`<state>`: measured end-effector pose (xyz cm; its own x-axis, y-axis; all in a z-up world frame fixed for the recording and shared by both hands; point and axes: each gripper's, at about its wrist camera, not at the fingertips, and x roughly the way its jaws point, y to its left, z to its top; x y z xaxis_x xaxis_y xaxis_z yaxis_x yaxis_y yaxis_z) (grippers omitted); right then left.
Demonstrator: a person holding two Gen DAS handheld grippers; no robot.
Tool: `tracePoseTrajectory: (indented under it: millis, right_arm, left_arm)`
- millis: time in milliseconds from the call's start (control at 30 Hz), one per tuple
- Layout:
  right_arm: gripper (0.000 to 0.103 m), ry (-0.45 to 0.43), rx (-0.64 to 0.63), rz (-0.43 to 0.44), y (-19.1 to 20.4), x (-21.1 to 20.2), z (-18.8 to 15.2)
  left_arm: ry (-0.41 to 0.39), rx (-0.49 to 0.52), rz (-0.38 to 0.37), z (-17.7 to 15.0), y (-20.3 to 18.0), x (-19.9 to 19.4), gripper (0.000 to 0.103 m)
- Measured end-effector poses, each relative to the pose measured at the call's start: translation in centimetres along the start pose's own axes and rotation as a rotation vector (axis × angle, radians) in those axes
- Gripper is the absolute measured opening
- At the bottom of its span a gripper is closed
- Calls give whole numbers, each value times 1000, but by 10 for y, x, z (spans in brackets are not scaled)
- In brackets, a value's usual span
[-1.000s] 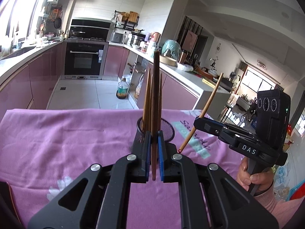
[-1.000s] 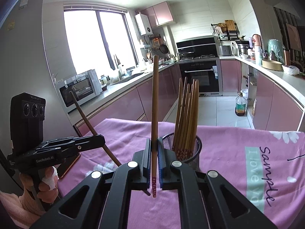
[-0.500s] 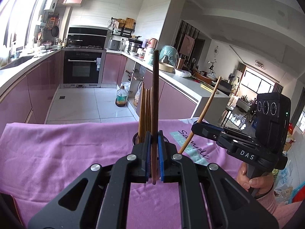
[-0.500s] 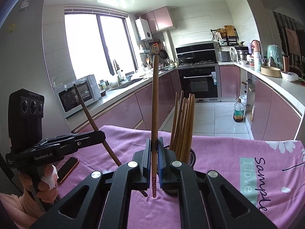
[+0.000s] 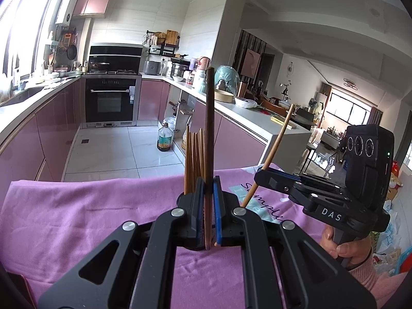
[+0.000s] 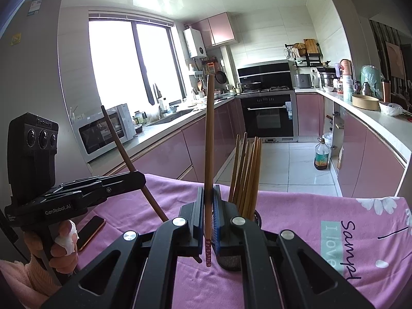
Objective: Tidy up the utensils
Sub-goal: 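Lower the chopstick into the mesh cup with the right gripper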
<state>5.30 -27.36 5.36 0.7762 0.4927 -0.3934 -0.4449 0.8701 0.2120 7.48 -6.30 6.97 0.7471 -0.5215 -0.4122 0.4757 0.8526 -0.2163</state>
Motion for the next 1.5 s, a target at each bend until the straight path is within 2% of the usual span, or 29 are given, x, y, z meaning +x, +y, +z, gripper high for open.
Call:
tracePoseTrajectory:
  millis: [900, 1200, 1500]
  right_arm:
    - [5, -48, 1, -26, -4, 1, 17]
    - [5, -65, 17, -31, -8, 6, 23]
    - [5, -11, 41, -41, -12, 28, 14]
  left_arm:
    - [-64, 44, 27, 19, -12, -4, 8]
    - [-52, 52, 39, 16, -15, 0, 8]
    - [-17, 56, 62, 16, -21, 12, 8]
